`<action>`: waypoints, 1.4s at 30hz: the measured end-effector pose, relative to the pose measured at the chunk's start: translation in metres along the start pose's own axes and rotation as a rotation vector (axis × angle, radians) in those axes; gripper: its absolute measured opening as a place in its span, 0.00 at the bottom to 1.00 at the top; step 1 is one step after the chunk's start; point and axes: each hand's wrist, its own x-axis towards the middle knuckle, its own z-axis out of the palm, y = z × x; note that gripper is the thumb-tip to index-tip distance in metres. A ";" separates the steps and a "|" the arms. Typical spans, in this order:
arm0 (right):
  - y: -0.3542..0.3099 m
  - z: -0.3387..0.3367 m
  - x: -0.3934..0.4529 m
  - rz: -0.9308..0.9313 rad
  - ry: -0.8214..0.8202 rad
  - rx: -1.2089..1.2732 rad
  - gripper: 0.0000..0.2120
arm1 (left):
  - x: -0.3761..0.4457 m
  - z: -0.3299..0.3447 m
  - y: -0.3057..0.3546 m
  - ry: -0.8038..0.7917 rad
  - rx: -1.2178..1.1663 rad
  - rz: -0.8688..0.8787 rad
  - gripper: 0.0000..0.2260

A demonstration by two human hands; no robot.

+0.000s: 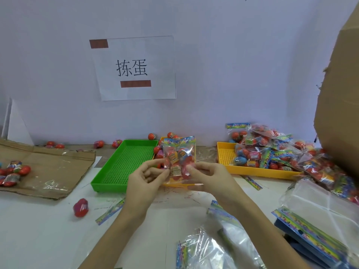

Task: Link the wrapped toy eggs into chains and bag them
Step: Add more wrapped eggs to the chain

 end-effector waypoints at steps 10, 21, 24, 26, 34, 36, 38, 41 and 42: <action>-0.013 -0.043 0.004 -0.044 0.432 0.080 0.13 | -0.002 0.001 -0.004 -0.045 0.083 -0.036 0.05; -0.012 -0.035 0.003 0.065 0.494 0.165 0.07 | -0.011 0.008 -0.010 -0.334 0.541 0.281 0.02; -0.011 -0.032 0.003 0.079 0.443 0.064 0.11 | -0.018 0.009 -0.005 -0.621 0.592 0.312 0.09; -0.010 -0.032 0.003 0.087 0.449 0.039 0.11 | -0.026 0.013 -0.005 -0.860 0.666 0.279 0.19; -0.008 -0.034 0.005 0.102 0.434 0.013 0.12 | -0.033 0.023 -0.006 -0.881 0.768 0.325 0.11; -0.007 -0.033 0.006 0.108 0.415 -0.012 0.11 | -0.029 0.018 -0.007 -0.824 0.784 0.289 0.13; -0.007 -0.032 0.004 0.104 0.371 -0.052 0.11 | -0.026 0.014 -0.007 -0.778 0.759 0.244 0.15; -0.008 -0.030 0.002 0.060 0.248 -0.110 0.11 | -0.019 0.012 -0.004 -0.635 0.627 0.144 0.20; -0.009 -0.028 0.001 0.042 0.198 -0.124 0.12 | -0.016 0.012 -0.003 -0.574 0.560 0.113 0.20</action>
